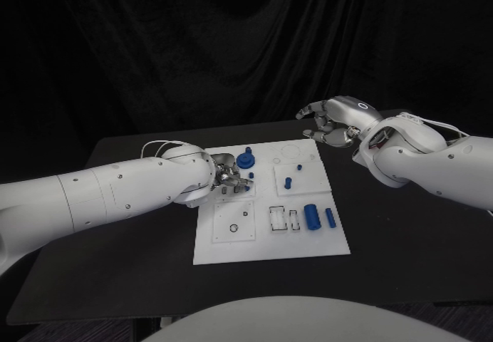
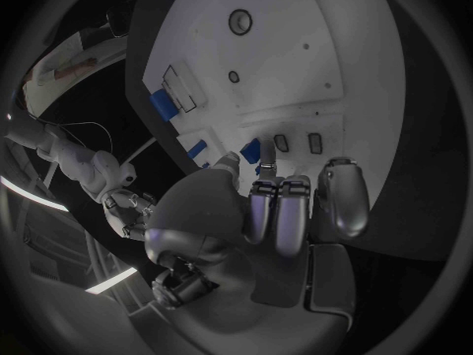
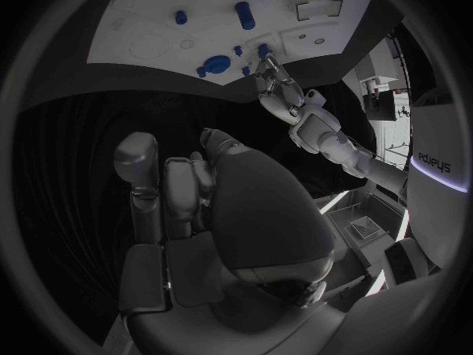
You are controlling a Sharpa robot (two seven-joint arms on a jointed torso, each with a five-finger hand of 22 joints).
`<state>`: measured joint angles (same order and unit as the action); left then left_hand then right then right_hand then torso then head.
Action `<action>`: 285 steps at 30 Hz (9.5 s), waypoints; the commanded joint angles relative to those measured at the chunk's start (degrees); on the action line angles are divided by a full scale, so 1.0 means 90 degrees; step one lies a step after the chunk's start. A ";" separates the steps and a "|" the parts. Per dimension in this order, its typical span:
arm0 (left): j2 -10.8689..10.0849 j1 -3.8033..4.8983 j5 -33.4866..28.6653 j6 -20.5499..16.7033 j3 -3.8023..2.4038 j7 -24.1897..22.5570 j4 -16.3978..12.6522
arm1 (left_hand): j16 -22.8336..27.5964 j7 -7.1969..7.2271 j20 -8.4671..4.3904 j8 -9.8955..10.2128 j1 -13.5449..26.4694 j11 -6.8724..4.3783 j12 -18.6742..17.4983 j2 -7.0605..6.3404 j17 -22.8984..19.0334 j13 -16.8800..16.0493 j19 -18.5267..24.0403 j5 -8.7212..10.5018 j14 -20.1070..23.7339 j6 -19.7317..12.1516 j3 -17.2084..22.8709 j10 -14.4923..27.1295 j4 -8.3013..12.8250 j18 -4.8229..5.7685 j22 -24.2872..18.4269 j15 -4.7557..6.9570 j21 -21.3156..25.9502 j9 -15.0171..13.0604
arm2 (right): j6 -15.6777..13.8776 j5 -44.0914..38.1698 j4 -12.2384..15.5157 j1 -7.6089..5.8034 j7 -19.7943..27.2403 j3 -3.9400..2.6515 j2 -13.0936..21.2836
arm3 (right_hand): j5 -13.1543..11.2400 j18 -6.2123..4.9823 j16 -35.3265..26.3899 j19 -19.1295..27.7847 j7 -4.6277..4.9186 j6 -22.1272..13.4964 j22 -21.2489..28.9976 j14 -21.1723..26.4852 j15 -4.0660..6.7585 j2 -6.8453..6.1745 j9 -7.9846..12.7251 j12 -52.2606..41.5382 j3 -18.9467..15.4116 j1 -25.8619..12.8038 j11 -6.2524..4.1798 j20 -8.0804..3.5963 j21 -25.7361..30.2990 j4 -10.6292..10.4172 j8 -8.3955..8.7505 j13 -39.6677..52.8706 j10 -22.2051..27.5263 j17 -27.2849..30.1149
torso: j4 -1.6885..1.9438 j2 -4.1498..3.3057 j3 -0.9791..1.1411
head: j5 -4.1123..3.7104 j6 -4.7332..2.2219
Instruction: Assemble the parts on the task board
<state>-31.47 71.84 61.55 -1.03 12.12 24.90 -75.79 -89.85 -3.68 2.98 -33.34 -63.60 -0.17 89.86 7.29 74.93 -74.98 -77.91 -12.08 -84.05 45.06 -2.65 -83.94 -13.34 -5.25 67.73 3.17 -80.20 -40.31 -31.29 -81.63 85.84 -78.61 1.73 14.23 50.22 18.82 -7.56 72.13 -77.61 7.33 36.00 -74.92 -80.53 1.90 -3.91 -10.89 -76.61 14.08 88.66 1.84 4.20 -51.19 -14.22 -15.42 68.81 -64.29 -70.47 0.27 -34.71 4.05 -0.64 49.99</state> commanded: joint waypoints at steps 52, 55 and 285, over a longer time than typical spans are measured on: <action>0.0246 -0.0116 -0.0002 -0.0170 -0.0006 -0.0579 0.0351 | -0.0016 0.0050 -0.0032 0.0108 0.0065 -0.0074 0.0016 0.0051 0.1674 -0.1669 0.0077 -0.0037 -0.0661 0.0336 0.0157 -0.0673 0.0034 0.0016 -0.0018 0.0066 0.0092 -0.0403 | 0.0418 -0.0015 0.0084 0.0102 -0.0330 -0.0005 -0.0073 | 0.0256 0.0060 -0.0076 0.0062 0.0075 0.0150 -0.0645 0.0019 -0.0063 -0.0013 0.0083 0.0117 0.0237 0.0070 0.0077 0.0054 0.0214 0.0064 -0.0055 -0.0158 0.0113 0.0053 | 0.0016 0.0010 0.0000 | -0.0149 0.0001; 0.0260 -0.0117 -0.0002 -0.0174 -0.0006 -0.0570 0.0377 | -0.0016 0.0054 -0.0035 0.0102 0.0066 -0.0077 0.0016 0.0049 0.1674 -0.1669 0.0076 -0.0042 -0.0661 0.0341 0.0165 -0.0673 0.0039 0.0017 -0.0013 0.0069 0.0092 -0.0433 | 0.0427 -0.0015 0.0072 0.0111 -0.0330 -0.0005 -0.0076 | 0.0256 0.0060 -0.0076 0.0062 0.0075 0.0150 -0.0645 0.0019 -0.0063 -0.0013 0.0083 0.0117 0.0237 0.0070 0.0077 0.0054 0.0214 0.0064 -0.0055 -0.0158 0.0113 0.0053 | 0.0016 0.0010 -0.0001 | -0.0147 0.0001; -0.0506 -0.0581 -0.0003 -0.1325 -0.0005 -0.1654 0.0162 | -0.0016 0.0097 -0.0057 0.1624 0.1829 -0.0110 0.0016 0.0107 0.1674 -0.1669 0.0117 0.0192 -0.0661 0.1038 0.0901 -0.0673 -0.0374 -0.0032 0.0285 0.0094 0.0654 -0.2992 | 0.0841 -0.0015 -0.0002 0.0242 -0.0670 -0.0007 0.0023 | 0.0864 0.0019 -0.0202 0.0146 0.0110 0.0229 -0.0590 0.0076 -0.0087 -0.0047 0.0255 0.0215 0.0628 -0.0080 0.0107 0.0076 0.0429 0.0047 -0.0012 -0.0351 0.0313 0.0199 | 0.0005 0.0007 -0.0006 | 0.0068 0.0001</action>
<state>-36.07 66.67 61.68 -11.94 12.11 12.20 -74.28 -89.85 -3.25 2.77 -18.53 -47.17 -0.91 89.85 7.83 74.92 -74.96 -76.91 -10.18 -84.04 54.52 5.86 -84.03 -16.67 -5.26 70.21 3.57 -74.68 -67.01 -24.00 -81.60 85.77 -76.58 -3.37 14.22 50.40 26.31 -7.58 70.53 -76.58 8.15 37.65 -74.90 -79.89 1.26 -4.23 -8.68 -74.99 19.29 88.35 2.78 4.81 -47.68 -13.75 -15.70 65.72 -61.71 -68.74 0.32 -34.64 3.98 0.02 49.99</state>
